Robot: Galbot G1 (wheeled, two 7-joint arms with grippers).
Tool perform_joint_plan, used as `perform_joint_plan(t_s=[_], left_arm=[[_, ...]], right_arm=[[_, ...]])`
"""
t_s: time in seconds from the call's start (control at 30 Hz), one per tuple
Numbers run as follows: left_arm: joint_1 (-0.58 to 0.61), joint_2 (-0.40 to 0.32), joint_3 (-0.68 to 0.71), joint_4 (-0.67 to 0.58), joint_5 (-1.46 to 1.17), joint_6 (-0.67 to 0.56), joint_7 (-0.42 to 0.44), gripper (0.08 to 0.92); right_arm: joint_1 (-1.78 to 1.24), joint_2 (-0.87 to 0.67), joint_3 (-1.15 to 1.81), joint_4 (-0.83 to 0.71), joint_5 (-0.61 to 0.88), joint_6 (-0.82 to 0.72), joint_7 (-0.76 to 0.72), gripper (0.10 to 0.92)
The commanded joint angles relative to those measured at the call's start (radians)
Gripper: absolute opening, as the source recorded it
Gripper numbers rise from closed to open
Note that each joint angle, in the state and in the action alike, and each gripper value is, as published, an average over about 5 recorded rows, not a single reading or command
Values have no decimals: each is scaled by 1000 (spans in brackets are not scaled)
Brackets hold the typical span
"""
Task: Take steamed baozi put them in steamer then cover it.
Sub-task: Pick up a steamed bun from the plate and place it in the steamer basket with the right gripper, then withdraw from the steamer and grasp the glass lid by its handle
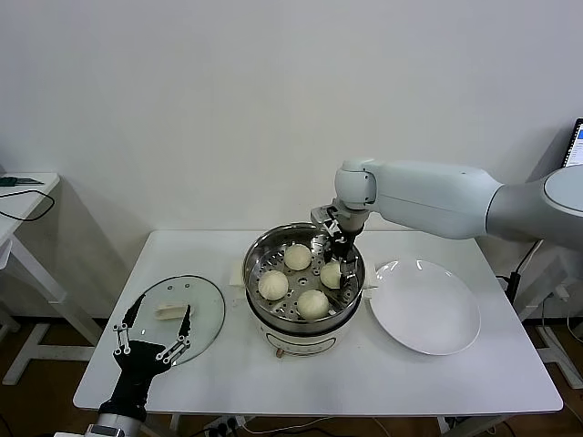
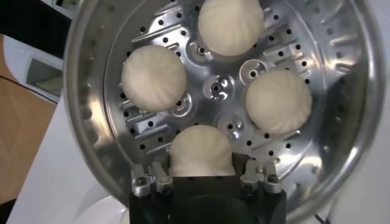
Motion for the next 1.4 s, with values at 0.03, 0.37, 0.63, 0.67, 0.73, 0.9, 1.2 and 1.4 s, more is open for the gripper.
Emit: perform_joint_plan(t_s=[0.03, 0.37, 0.63, 0.67, 0.73, 0.9, 1.2, 1.4], left_arm=[[0, -1, -1, -6, 1, 5, 6, 823], [-17, 0, 9, -3, 17, 12, 5, 823], [-72, 1, 21, 44, 194, 20, -19, 823], [-83, 2, 22, 55, 220, 22, -21, 823], [-104, 4, 22, 77, 270, 30, -23, 823], [-151, 12, 22, 138, 377, 42, -28, 823], [-203, 23, 22, 240, 556, 55, -41, 823], [-237, 21, 15, 340, 710, 55, -54, 823]], right_arm=[[-25, -2, 15, 5, -28, 8, 20, 781], [77, -123, 94, 120, -34, 40, 8, 823], [17, -344, 368, 163, 14, 220, 367, 823], [-9, -381, 387, 176, 31, 239, 490, 823], [-77, -450, 433, 201, 46, 268, 707, 823], [-409, -566, 726, 240, 78, 354, 1164, 823], [-1134, -524, 1472, 277, 73, 500, 1382, 823], [-1433, -438, 1752, 295, 52, 539, 1421, 823]])
